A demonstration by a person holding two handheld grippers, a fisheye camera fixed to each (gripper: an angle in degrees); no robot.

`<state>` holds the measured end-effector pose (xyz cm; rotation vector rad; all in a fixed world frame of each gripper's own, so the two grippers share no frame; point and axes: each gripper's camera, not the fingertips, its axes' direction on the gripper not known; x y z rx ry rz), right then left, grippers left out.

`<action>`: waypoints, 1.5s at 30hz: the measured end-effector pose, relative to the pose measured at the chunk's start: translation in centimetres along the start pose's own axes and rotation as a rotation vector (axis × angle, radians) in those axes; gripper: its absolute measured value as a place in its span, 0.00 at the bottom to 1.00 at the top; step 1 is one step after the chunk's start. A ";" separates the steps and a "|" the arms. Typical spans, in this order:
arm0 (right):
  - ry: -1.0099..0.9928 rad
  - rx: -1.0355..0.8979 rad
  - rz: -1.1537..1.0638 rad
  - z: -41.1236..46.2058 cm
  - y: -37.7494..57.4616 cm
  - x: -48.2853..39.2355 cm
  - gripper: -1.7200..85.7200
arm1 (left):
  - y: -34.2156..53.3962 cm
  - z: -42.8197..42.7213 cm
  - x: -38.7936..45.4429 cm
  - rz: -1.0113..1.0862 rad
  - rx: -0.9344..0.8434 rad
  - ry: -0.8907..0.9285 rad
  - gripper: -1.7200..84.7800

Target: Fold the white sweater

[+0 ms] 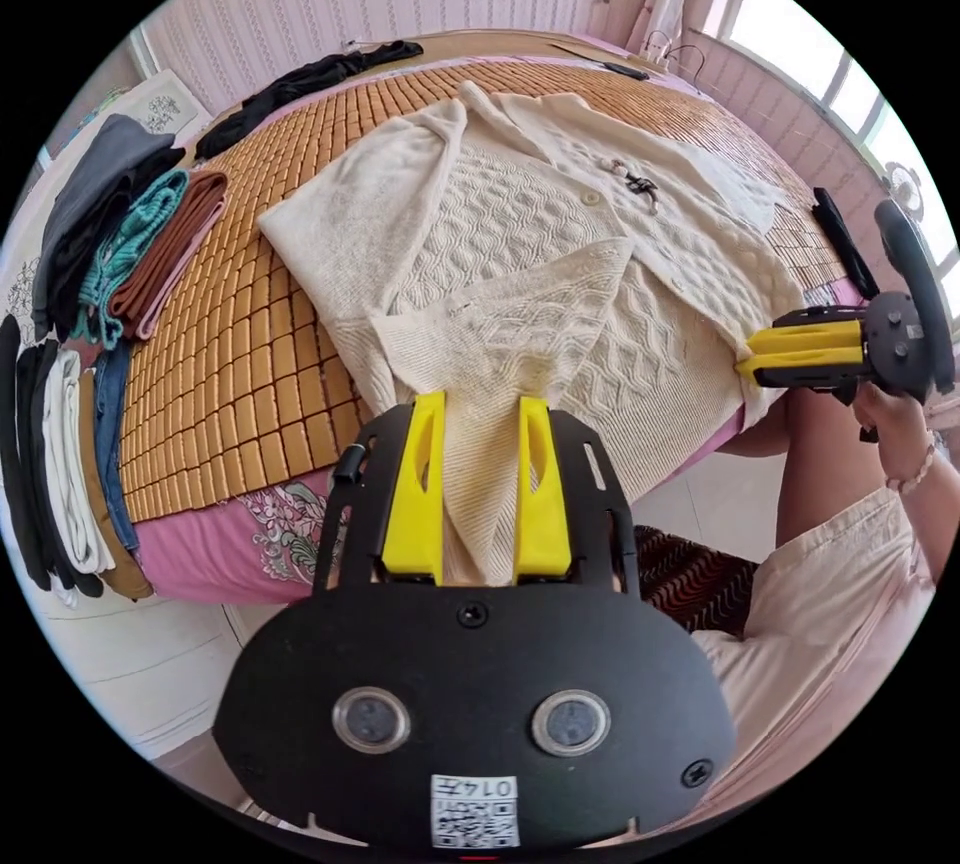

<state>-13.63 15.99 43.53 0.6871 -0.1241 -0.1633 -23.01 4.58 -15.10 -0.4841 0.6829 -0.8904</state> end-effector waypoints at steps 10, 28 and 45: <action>-0.234 0.027 -0.082 -4.7 -2.2 0.2 0.04 | 2.1 -5.4 1.4 0.090 0.188 -0.006 0.03; -0.643 0.072 0.063 0.4 -2.8 2.9 0.14 | 9.5 -6.7 8.3 0.541 0.279 0.108 0.02; -0.595 -0.042 0.091 3.6 -6.2 0.2 0.07 | 7.2 -4.9 -1.4 0.033 0.079 -0.068 0.10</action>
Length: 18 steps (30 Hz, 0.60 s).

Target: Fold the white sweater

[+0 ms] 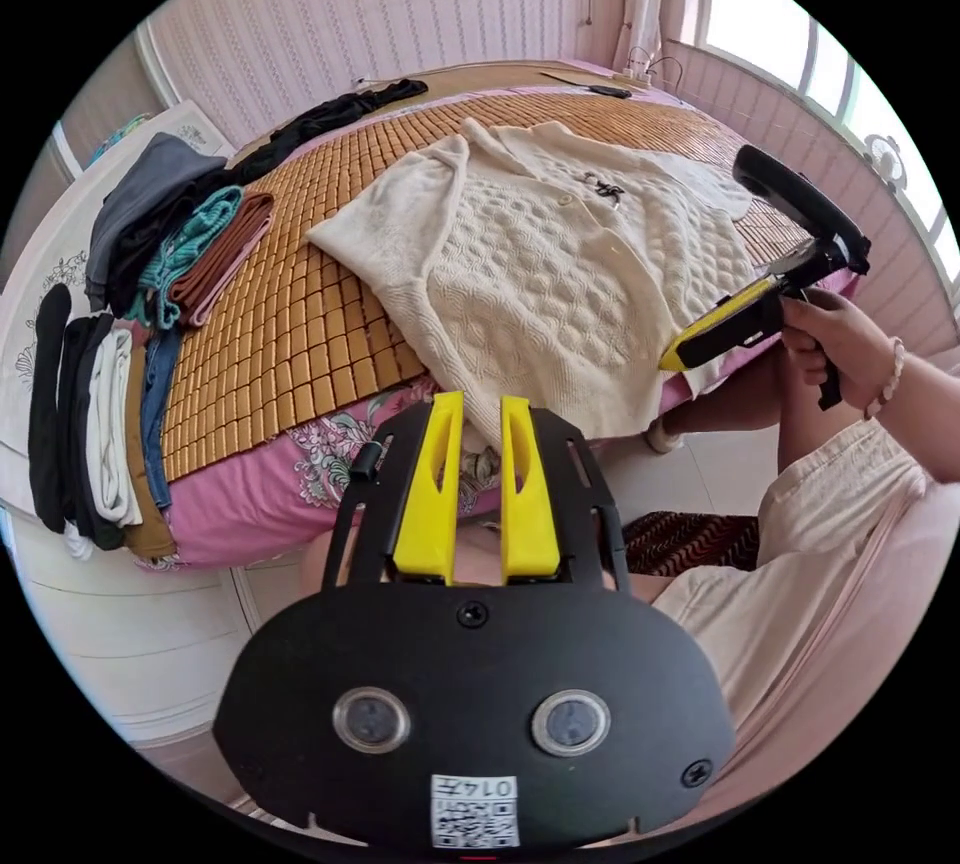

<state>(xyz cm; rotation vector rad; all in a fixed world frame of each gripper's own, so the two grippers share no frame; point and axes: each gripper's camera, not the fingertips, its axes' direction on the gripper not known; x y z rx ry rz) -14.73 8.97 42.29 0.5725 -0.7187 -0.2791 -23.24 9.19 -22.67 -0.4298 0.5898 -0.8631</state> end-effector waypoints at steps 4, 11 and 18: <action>0.079 0.074 -0.021 -1.6 1.3 -1.3 0.11 | -0.8 1.6 -1.9 -0.072 -0.081 0.047 0.11; 0.068 0.014 -0.046 0.2 -0.2 -2.1 0.08 | -3.0 4.3 -3.2 -0.068 -0.251 0.081 0.11; 0.006 0.074 -0.055 -2.6 1.1 -1.5 0.03 | -4.4 4.6 -4.2 -0.067 -0.282 0.111 0.06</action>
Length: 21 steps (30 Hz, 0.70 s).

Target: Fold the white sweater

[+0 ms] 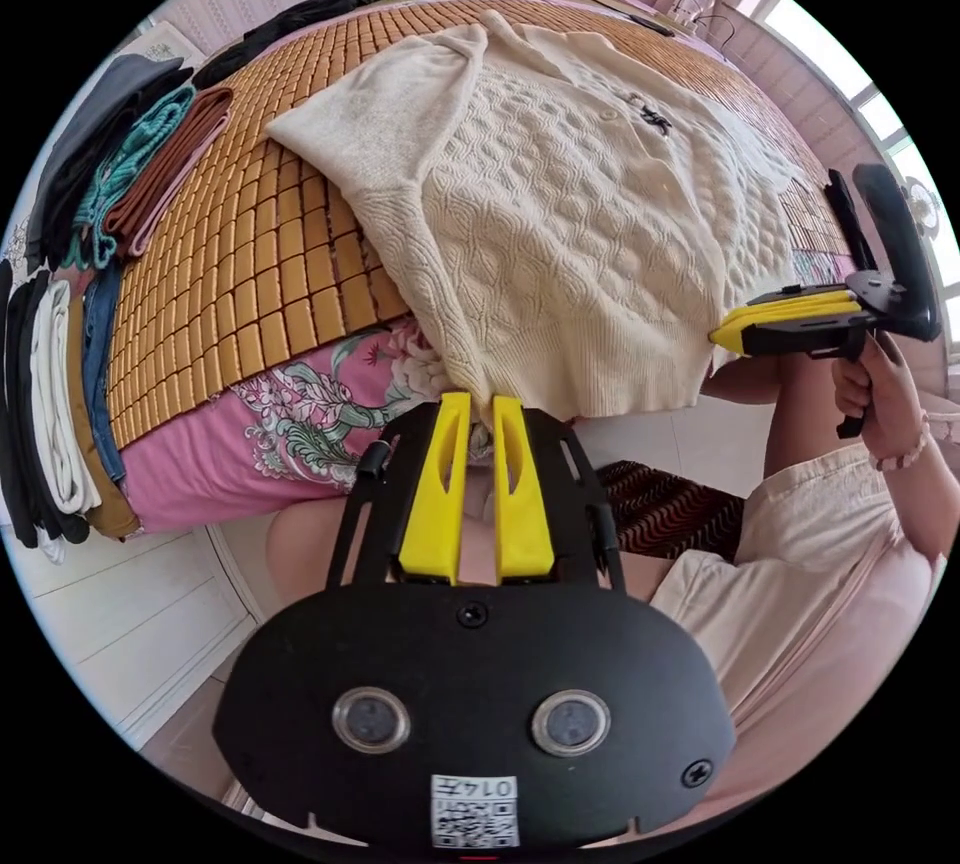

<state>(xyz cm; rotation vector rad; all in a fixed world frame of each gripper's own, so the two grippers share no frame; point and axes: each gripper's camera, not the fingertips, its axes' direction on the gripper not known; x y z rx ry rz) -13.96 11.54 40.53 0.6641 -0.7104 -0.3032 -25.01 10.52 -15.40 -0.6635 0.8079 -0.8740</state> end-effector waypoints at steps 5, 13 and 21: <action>0.003 0.079 -0.008 -5.2 2.6 -0.2 0.02 | 0.7 -2.8 1.1 0.113 0.138 -0.002 0.01; 0.062 -0.053 0.041 -3.1 1.2 1.1 0.03 | -0.3 -2.5 0.5 0.145 0.044 0.032 0.01; 0.108 -0.030 0.008 -6.6 1.8 0.6 0.08 | -0.6 -4.9 -2.2 0.080 0.081 0.049 0.03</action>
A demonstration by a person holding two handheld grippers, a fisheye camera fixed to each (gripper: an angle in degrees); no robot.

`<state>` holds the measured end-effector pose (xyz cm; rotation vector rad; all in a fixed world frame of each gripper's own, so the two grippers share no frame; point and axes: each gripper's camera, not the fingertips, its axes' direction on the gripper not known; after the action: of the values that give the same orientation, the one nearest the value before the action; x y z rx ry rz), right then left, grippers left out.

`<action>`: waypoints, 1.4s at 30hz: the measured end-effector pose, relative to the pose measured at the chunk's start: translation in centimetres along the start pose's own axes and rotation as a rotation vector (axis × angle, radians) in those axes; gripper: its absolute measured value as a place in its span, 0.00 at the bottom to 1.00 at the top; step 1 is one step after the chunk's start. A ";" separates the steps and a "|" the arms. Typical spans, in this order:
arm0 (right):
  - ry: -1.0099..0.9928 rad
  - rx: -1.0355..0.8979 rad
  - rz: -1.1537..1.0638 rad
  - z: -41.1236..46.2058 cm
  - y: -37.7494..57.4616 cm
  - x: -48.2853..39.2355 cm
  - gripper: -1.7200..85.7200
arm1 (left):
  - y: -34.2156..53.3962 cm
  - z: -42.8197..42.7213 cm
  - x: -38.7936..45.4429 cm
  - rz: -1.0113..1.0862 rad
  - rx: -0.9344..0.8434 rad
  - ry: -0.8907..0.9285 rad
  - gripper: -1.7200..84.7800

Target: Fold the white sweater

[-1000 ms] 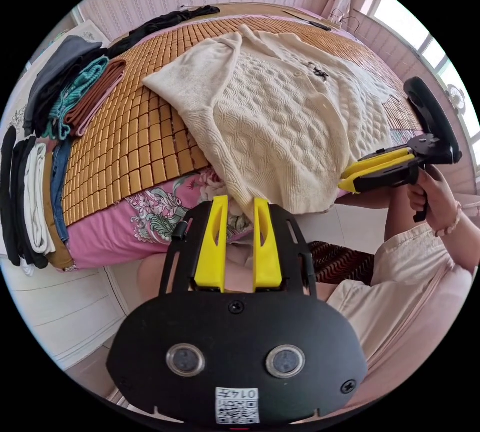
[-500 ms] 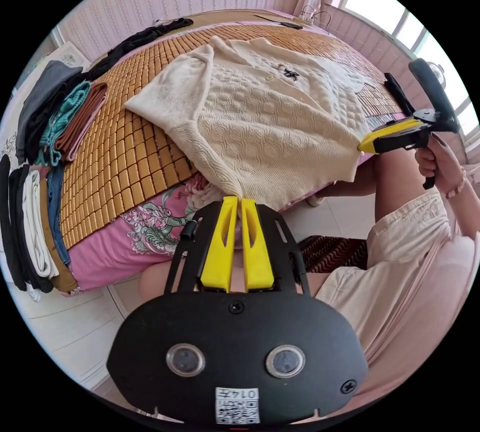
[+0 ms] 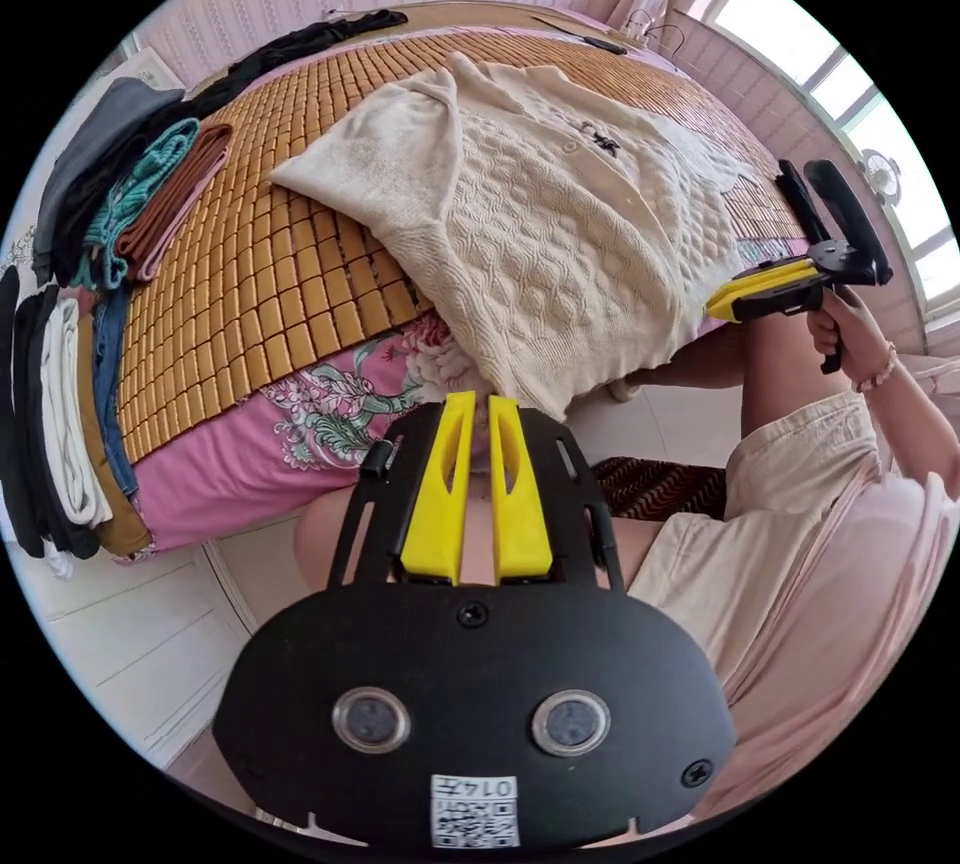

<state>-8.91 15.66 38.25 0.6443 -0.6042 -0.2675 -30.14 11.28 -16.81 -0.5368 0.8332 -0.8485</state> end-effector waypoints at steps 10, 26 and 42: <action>0.277 0.140 -0.087 -13.0 -11.4 7.0 0.13 | -12.1 -3.4 -4.1 0.007 0.194 -0.007 0.07; 0.272 0.115 0.090 -16.6 -30.2 20.0 0.02 | -34.4 4.6 -6.9 0.003 -0.022 -0.124 0.01; 0.188 0.145 0.072 -20.6 -28.1 23.5 0.07 | -28.0 -5.4 -13.8 -0.485 0.163 -0.460 0.02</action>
<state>20.82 -5.87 17.77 0.7766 -0.4683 -0.0943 -52.08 6.33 5.55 -0.7677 0.2056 -1.1649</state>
